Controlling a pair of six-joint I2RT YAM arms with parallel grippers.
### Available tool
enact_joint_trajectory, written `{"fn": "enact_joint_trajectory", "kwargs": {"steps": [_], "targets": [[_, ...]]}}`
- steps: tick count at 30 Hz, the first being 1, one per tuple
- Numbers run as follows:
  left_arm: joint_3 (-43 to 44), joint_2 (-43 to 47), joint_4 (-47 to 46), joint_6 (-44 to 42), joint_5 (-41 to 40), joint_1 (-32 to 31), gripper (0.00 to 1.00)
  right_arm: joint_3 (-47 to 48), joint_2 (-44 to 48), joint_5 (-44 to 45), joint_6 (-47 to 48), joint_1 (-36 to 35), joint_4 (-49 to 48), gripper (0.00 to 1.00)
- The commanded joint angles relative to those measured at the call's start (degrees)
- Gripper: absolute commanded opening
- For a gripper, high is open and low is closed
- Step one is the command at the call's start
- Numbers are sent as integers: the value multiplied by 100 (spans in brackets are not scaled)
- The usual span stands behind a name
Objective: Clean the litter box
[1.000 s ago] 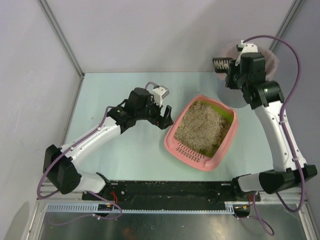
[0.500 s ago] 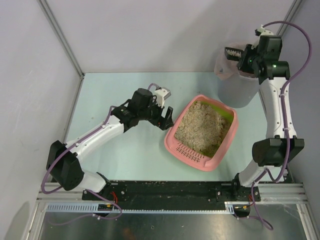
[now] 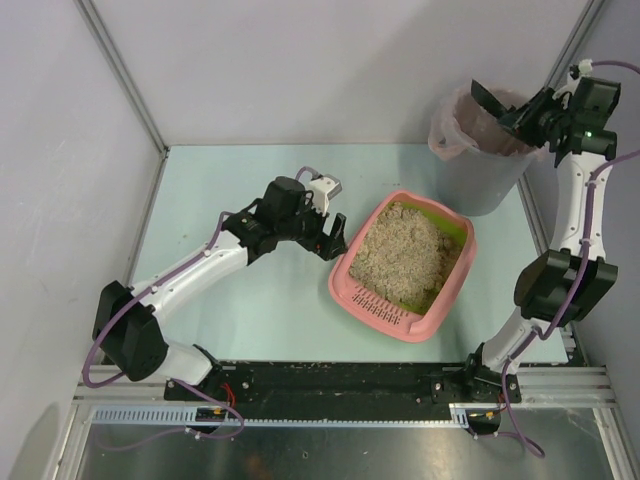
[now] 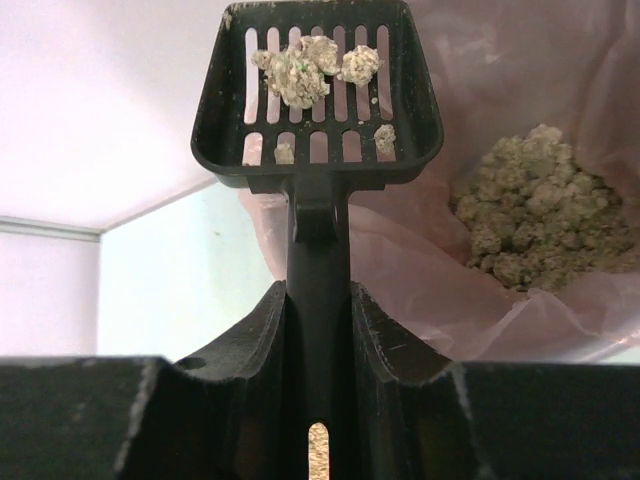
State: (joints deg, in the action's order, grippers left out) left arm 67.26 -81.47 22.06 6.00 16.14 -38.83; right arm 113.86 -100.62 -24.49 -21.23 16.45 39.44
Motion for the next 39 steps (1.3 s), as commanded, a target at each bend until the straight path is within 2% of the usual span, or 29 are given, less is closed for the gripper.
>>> {"fn": "enact_joint_trajectory", "kwargs": {"steps": [1,6,11,17,22,31,39], "targets": [[6,70,-36,-108,56,33,93,-312,-115,-1198,-1092,376,-1104,0],[6,96,-36,-108,65,33,93,-365,-379,-1576,-1980,605,-1518,0],[6,114,-36,-99,56,33,93,-856,-424,-1875,-3051,746,-2335,0],[6,149,-36,-99,73,33,93,-1286,-441,-1875,-3605,825,-2625,0],[6,175,-36,-99,73,33,93,-2201,-388,-2262,-5317,939,-4361,0],[6,211,-36,-99,64,24,93,-2509,-327,-1963,-6146,1018,-4814,0],[15,246,-36,-99,73,33,93,-2053,-160,-2367,-6086,1010,-5078,0]]}}
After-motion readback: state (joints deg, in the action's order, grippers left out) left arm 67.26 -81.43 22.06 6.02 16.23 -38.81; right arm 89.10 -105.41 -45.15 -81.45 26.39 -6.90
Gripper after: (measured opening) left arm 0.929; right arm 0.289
